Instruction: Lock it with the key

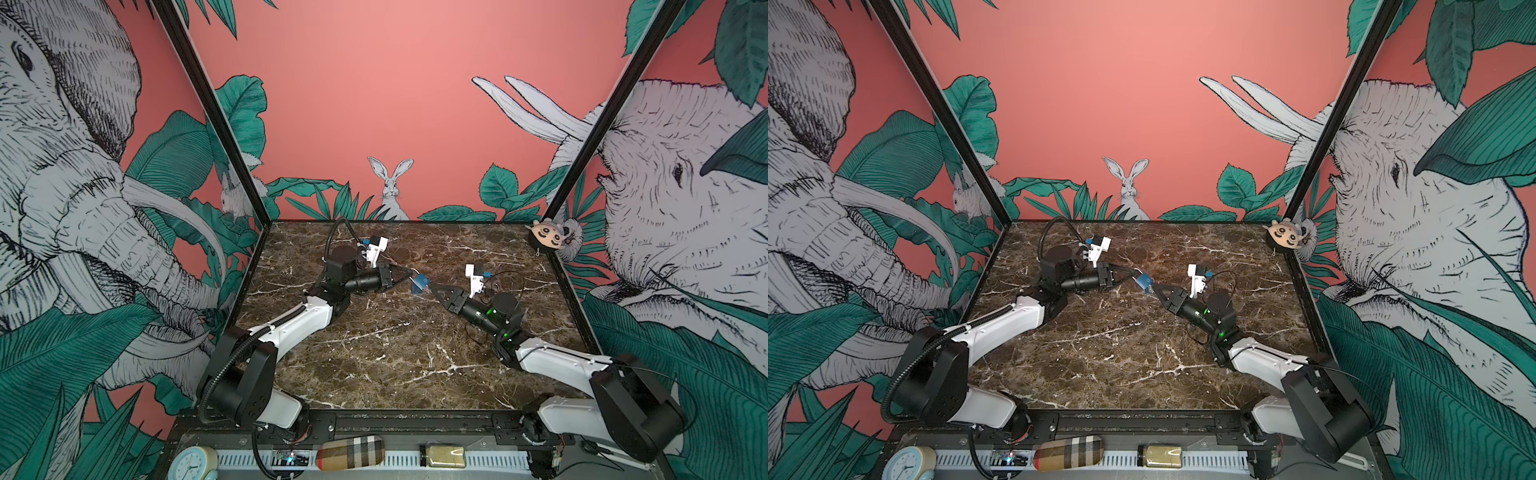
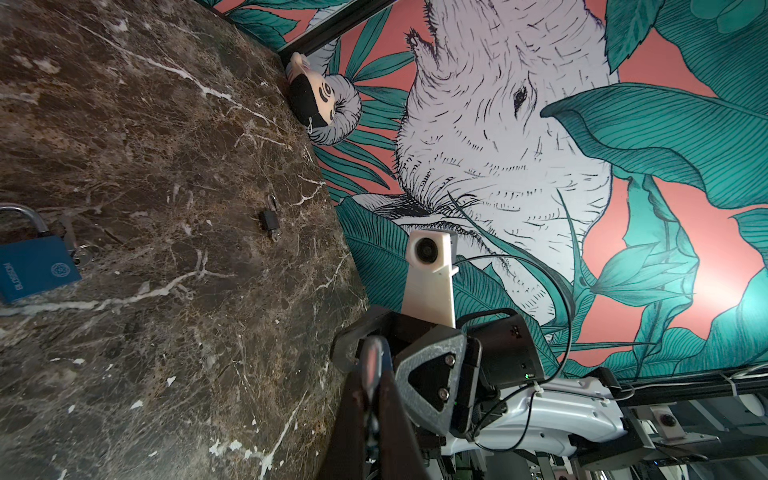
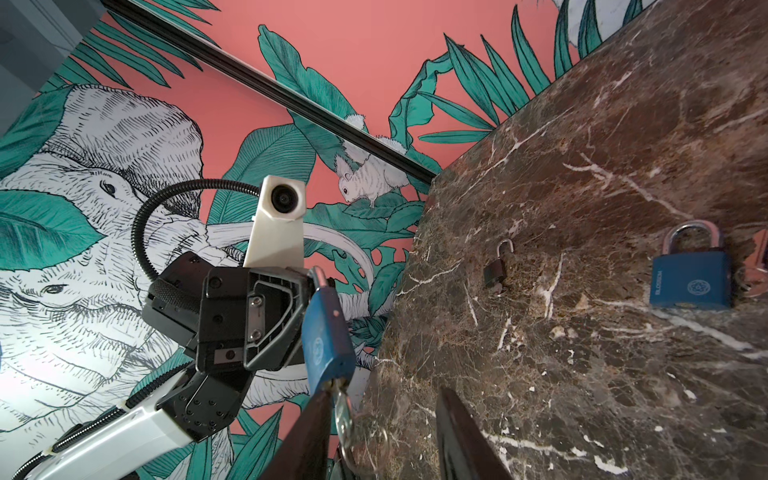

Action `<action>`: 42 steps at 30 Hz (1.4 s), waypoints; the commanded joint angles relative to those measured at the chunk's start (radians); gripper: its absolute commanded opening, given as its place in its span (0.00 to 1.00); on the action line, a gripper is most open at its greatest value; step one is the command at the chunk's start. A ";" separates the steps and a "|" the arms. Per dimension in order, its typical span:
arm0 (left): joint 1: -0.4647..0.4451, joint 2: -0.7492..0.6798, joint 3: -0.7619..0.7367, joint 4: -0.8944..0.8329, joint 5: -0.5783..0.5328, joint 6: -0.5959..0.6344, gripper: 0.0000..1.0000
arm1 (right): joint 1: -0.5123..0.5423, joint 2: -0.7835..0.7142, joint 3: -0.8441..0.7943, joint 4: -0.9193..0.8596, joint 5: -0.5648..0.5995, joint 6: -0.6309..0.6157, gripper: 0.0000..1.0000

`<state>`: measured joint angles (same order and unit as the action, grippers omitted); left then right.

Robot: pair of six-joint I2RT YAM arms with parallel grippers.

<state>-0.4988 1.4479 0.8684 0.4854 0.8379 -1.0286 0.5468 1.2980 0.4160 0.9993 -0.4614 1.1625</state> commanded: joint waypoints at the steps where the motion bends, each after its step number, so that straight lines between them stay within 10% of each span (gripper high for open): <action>1: -0.001 -0.014 0.003 0.074 0.011 -0.014 0.00 | -0.004 0.030 -0.016 0.176 -0.025 0.042 0.40; 42: -0.006 0.009 -0.005 0.137 -0.005 -0.046 0.00 | 0.007 0.115 0.003 0.314 -0.058 0.097 0.12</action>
<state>-0.4992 1.4734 0.8680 0.5529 0.8310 -1.0595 0.5480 1.4071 0.4095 1.2488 -0.5087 1.2545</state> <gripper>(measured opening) 0.049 0.121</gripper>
